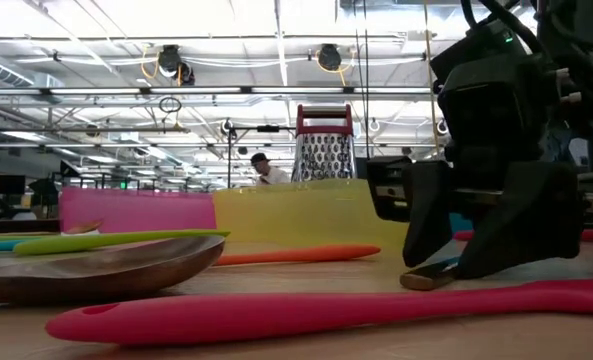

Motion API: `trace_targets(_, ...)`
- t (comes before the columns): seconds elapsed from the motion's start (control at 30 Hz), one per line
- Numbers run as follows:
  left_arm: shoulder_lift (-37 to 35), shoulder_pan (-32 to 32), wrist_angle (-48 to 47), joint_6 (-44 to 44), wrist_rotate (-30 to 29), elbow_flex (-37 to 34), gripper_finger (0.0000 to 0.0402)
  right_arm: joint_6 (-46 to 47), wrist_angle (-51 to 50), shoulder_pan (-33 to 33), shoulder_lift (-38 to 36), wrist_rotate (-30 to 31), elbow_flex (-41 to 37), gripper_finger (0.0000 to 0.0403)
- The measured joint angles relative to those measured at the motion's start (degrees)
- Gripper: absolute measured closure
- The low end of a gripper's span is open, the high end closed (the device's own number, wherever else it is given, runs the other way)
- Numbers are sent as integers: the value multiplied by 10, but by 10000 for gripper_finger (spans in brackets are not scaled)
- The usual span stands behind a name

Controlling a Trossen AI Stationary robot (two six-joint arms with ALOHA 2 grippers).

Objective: Pick & Place Kitchen Items
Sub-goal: Put the brown table knife into the yellow bin

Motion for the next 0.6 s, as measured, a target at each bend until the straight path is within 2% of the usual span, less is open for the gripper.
trace_targets(0.17, 0, 0, 0, 0, -4, 0, 229, 1, 23, -12, 28, -31, 0, 315)
trace_targets(0.37, 0, 2, 0, 1, -12, 0, 229, 9, 28, -25, 36, -33, 0, 356)
trace_targets(0.6, 0, 2, 0, 6, -12, 0, 229, 48, 77, -30, 40, -32, -1, 359)
